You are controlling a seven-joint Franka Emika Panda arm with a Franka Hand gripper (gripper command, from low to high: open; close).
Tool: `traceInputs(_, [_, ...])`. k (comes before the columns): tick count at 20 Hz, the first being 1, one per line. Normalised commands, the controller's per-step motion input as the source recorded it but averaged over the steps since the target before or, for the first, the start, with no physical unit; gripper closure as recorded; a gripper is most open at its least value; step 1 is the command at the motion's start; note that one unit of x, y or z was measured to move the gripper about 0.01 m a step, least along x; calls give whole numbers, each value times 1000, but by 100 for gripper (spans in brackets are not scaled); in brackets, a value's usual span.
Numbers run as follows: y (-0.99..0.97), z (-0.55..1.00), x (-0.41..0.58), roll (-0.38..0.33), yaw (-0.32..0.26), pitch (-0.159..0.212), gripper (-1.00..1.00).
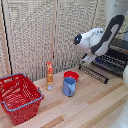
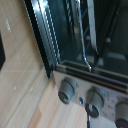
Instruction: Kindly position your hand close to the oven tray's handle. Softly yet firmly grasp the handle using your hand. Slowly and with caution, draw the tray out until it is fully stretched out.
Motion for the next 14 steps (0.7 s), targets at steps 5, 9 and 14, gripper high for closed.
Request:
traceInputs(5, [-646, -98, 66, -21, -10, 0, -100])
traceInputs(9, [-697, -81, 0, -32, -51, 0, -100])
traceInputs(14, [-625, -129, 0, -13, -38, 0, -100])
